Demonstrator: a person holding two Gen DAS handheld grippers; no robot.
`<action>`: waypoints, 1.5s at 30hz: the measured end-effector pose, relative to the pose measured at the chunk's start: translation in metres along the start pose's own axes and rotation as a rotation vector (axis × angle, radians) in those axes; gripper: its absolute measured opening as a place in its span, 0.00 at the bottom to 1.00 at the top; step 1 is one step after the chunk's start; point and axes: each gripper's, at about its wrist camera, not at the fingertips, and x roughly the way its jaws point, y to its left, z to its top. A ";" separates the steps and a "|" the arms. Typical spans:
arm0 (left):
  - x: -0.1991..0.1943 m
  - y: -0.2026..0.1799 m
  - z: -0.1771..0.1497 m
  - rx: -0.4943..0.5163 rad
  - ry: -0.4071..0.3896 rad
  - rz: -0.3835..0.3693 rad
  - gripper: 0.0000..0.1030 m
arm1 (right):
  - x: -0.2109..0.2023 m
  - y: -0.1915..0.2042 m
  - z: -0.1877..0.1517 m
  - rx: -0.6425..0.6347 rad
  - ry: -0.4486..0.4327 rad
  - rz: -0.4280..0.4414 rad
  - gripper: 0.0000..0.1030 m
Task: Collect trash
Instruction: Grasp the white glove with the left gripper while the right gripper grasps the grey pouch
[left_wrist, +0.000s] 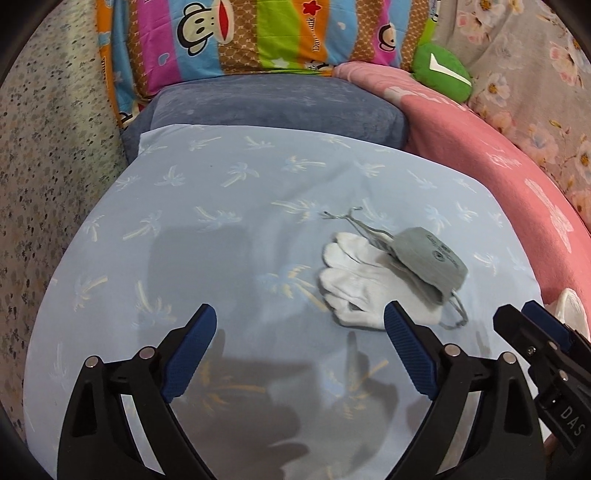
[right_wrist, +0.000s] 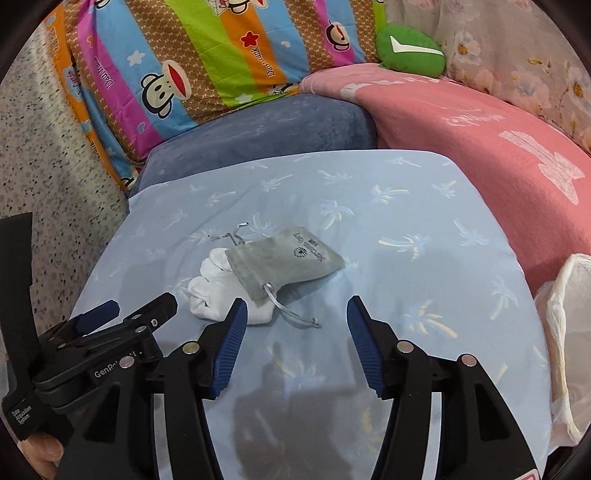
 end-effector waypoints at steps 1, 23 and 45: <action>0.002 0.002 0.002 -0.003 0.001 0.002 0.86 | 0.005 0.003 0.003 -0.007 0.003 0.002 0.54; 0.029 0.003 0.011 -0.030 0.047 -0.052 0.86 | 0.067 -0.007 0.007 0.053 0.093 0.010 0.16; 0.030 -0.093 -0.027 0.149 0.119 -0.269 0.57 | 0.004 -0.088 -0.047 0.253 0.062 -0.004 0.17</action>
